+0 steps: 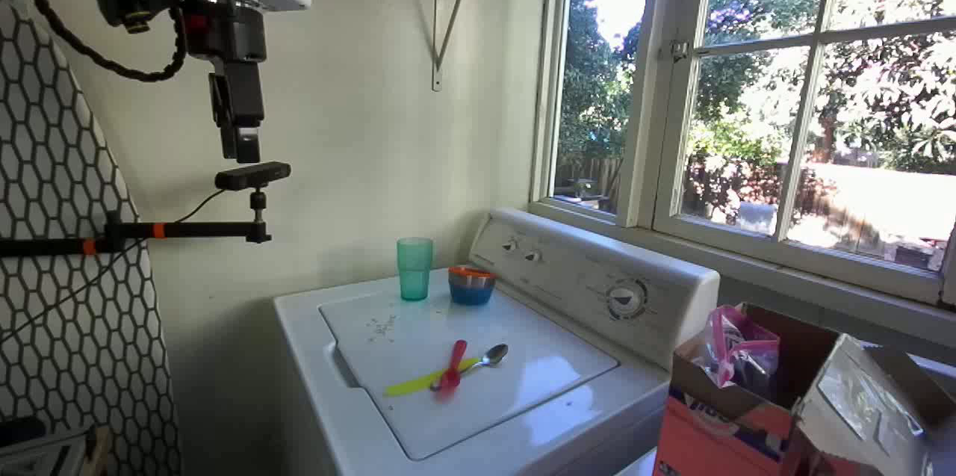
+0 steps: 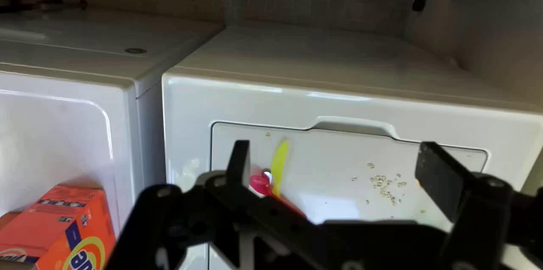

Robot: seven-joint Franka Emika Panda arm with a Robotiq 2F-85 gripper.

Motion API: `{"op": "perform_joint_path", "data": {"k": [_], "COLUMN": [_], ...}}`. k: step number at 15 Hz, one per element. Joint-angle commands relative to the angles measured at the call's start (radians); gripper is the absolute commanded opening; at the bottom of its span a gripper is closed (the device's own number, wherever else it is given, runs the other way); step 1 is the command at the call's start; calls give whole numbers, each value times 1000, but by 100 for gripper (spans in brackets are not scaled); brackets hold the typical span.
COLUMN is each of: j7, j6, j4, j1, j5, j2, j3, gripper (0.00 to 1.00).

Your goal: Put the kitchen utensils into the cup

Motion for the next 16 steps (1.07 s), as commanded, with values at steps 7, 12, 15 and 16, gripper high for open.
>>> {"op": "perform_joint_path", "data": {"k": [7, 12, 15, 16], "j7": [0, -118, -235, -257], "j6": [-3, 87, 180, 200], "j4": [3, -38, -61, -67], "j1": [0, 10, 3, -9], "j5": [0, -37, -86, -120], "j2": [2, 10, 58, 84], "j3": [0, -63, -133, -140], "gripper": [100, 100, 100, 100]}}
